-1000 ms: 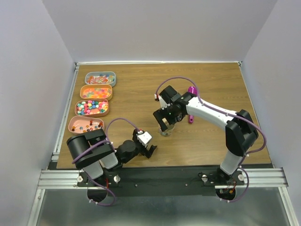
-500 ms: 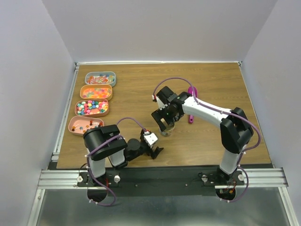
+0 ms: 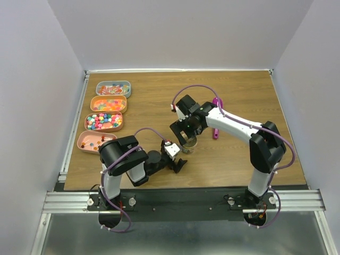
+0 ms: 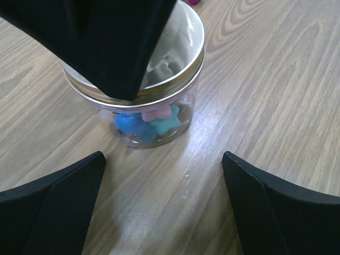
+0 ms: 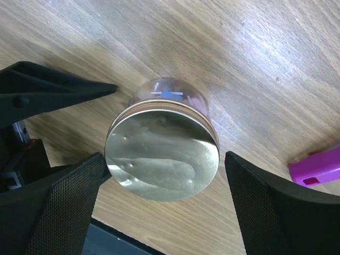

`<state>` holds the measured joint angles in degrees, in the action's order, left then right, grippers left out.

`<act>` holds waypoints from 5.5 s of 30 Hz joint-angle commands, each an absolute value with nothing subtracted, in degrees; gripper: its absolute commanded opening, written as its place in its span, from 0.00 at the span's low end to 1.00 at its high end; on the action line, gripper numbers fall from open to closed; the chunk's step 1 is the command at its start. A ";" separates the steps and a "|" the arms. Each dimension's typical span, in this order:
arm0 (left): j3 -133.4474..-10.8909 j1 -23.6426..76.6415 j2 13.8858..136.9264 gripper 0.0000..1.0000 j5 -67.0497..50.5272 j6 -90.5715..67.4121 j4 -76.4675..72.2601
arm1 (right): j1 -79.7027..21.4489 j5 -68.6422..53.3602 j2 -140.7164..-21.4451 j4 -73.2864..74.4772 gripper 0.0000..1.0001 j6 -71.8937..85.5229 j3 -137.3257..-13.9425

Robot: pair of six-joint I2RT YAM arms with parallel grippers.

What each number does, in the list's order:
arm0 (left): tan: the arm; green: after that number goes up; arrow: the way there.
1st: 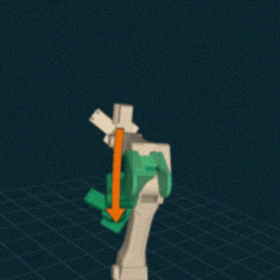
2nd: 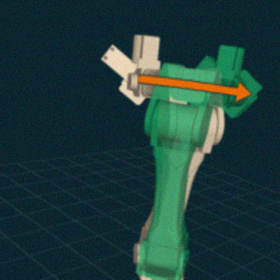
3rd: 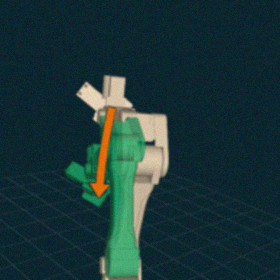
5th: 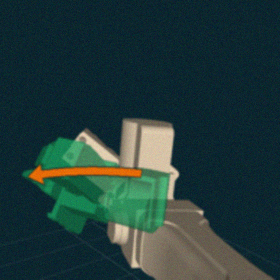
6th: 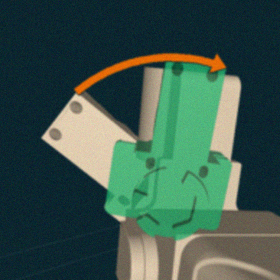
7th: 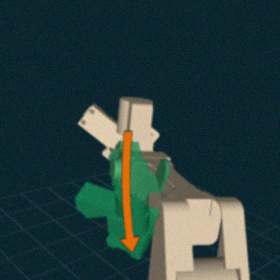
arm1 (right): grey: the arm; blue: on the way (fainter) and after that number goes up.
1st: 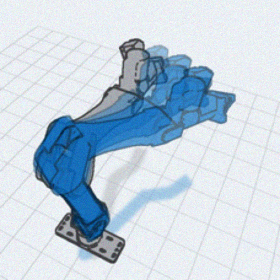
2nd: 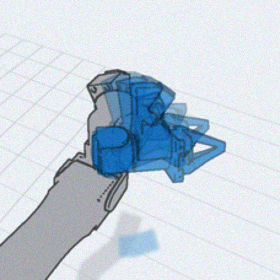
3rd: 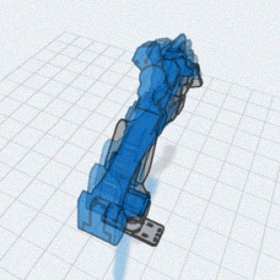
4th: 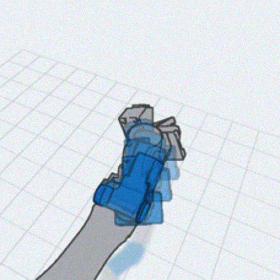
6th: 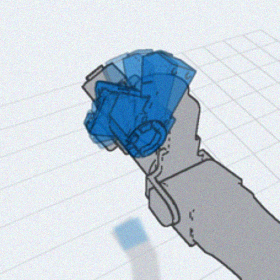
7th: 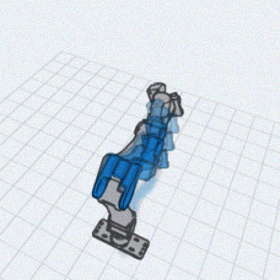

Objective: Pack the candies
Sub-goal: Screw the bottle lid onto the packing bottle.

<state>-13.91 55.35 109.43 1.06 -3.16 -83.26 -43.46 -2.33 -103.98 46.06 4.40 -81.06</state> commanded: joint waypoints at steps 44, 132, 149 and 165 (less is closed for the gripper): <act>-24.61 53.44 120.32 0.67 5.45 -5.71 -119.44 | -44.12 1.67 -102.31 39.99 0.55 10.81 -75.85; -22.94 53.00 122.25 0.73 7.38 -7.65 -119.44 | -47.55 4.92 -92.64 37.09 1.00 21.09 -73.30; -23.47 52.73 123.66 0.73 7.29 -9.67 -119.44 | -47.55 -2.28 -91.85 36.04 1.00 21.09 -73.56; -23.20 52.38 123.75 0.73 7.21 -10.63 -119.44 | -47.55 -4.75 -90.70 34.72 1.00 21.53 -73.30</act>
